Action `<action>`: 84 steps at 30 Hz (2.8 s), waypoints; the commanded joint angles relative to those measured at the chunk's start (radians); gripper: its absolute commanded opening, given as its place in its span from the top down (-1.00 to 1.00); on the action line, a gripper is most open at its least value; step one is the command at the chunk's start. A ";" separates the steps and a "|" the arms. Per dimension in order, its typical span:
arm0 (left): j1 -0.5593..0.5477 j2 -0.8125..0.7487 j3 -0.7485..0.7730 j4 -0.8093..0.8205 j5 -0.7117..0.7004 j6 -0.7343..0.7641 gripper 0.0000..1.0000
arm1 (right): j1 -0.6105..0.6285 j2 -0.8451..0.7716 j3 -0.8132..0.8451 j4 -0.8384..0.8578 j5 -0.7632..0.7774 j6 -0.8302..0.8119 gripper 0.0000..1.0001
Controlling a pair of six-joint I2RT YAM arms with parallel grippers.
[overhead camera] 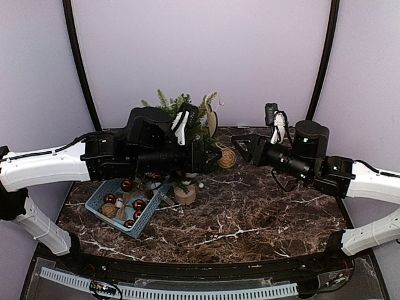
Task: Decorate the small christmas tree
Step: Pick up the ornament ball from the bin.
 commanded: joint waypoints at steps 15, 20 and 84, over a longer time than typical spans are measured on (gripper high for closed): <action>0.006 -0.207 -0.064 -0.010 0.204 0.021 -0.39 | 0.000 -0.020 -0.159 0.107 -0.109 -0.064 -0.54; 0.006 -0.214 -0.044 -0.043 0.215 0.023 -0.42 | 0.021 0.038 -0.119 0.119 -0.115 -0.078 -0.54; 0.041 -0.399 -0.015 -0.379 0.227 0.045 -0.77 | 0.214 0.128 0.034 -0.297 0.488 0.091 -0.76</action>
